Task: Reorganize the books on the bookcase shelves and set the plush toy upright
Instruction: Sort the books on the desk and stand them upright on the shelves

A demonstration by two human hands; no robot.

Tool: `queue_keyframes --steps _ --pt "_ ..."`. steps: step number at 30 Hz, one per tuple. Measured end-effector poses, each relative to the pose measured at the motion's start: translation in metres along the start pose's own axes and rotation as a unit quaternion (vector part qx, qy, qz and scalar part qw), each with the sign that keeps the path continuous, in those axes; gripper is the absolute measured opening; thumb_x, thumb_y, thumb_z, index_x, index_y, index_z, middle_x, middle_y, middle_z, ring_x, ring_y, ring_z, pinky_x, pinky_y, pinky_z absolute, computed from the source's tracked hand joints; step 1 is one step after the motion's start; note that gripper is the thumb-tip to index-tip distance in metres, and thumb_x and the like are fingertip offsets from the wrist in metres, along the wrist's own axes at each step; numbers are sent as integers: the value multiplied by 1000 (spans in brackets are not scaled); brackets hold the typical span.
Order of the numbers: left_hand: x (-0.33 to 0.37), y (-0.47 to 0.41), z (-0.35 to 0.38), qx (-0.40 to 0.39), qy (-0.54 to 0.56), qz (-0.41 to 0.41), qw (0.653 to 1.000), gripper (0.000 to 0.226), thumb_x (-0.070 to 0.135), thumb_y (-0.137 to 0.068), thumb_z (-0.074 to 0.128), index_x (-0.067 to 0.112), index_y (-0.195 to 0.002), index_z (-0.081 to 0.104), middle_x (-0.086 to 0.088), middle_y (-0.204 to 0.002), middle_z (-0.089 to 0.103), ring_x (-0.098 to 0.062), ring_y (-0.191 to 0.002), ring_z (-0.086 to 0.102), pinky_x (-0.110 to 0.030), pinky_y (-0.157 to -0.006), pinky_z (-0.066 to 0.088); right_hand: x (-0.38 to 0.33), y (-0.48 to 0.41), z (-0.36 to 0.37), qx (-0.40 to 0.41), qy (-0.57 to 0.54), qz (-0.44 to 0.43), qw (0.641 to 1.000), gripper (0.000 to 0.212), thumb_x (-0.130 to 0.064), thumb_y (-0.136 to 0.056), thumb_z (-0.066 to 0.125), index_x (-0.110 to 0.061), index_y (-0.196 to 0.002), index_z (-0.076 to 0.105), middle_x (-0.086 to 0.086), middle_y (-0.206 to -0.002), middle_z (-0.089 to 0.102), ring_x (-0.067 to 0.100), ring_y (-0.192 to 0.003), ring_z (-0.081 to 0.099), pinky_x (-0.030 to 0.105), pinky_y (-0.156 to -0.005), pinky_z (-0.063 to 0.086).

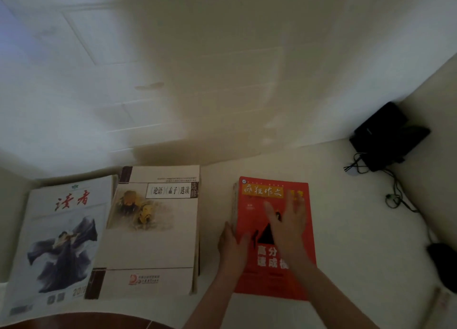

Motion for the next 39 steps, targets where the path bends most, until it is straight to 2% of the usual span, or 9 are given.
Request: queue_keyframes --steps 4,7,10,15,18,20,24,32,39 --pt "16 -4 1 -21 21 -17 999 71 29 -96 50 10 -150 10 -11 -149 32 -26 -133 40 -35 -103 40 58 -11 -52 10 -105 158 982 104 -51 -74 68 -6 -150 14 20 -153 19 39 -136 30 51 -108 32" --pt "28 -4 -1 -32 33 -41 998 75 34 -94 53 10 -150 10 -12 -148 35 -27 -131 42 -36 -103 41 73 -8 -46 -61 -154 174 971 70 -21 -88 65 0 -144 27 22 -138 45 36 -111 55 41 -85 45" --pt "33 -8 -4 -16 33 -62 997 85 45 -88 60 9 -150 14 -12 -148 32 -28 -133 39 -37 -103 40 78 -13 -39 -103 -153 160 970 50 -20 -84 69 -4 -128 51 18 -110 66 31 -86 68 36 -70 53" --pt "19 -27 2 -6 -3 -91 996 112 72 -44 63 12 -136 41 -12 -134 47 -29 -119 51 -44 -98 47 82 -15 -37 -98 -154 160 970 59 -31 -75 78 -7 -124 55 14 -103 68 30 -85 70 45 -78 56" --pt "17 -26 3 5 -21 -83 996 98 60 -64 68 9 -141 36 -15 -139 42 -31 -125 45 -46 -102 43 111 -25 -30 -80 -125 148 978 99 -73 -45 78 -21 -126 53 14 -118 58 31 -97 65 50 -86 54" --pt "24 -17 3 6 -39 -65 997 91 54 -75 66 11 -146 27 -15 -147 31 -31 -133 34 -45 -108 36 97 -18 -33 -67 -58 146 985 110 -75 -45 69 -21 -137 43 16 -133 43 36 -119 49 53 -102 41" --pt "43 6 6 36 -47 39 998 64 28 -93 56 15 -146 25 -7 -149 18 -23 -136 26 -36 -106 34 64 -2 -42 10 47 59 997 92 -47 -76 71 -11 -148 24 16 -150 20 35 -137 19 51 -111 18" --pt "66 59 -11 -25 37 131 990 34 15 -96 50 24 -129 52 10 -128 56 -7 -120 51 -18 -96 42 16 13 -28 -81 -58 -102 990 60 -24 -88 66 -26 -141 38 1 -138 34 10 -123 34 28 -103 32" --pt "80 114 -110 70 115 195 972 29 4 -95 48 24 -109 63 9 -99 72 1 -94 65 -15 -84 50 -82 53 -6 -191 -184 -213 940 36 -14 -89 63 -35 -118 54 -6 -124 52 4 -113 51 19 -95 44"
Point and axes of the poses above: each hand's wrist, its own y-axis away from the middle knuckle, its own z-axis out of the palm, x = y × z, the point moved 2 cm from there along -y, towards the middle knuckle
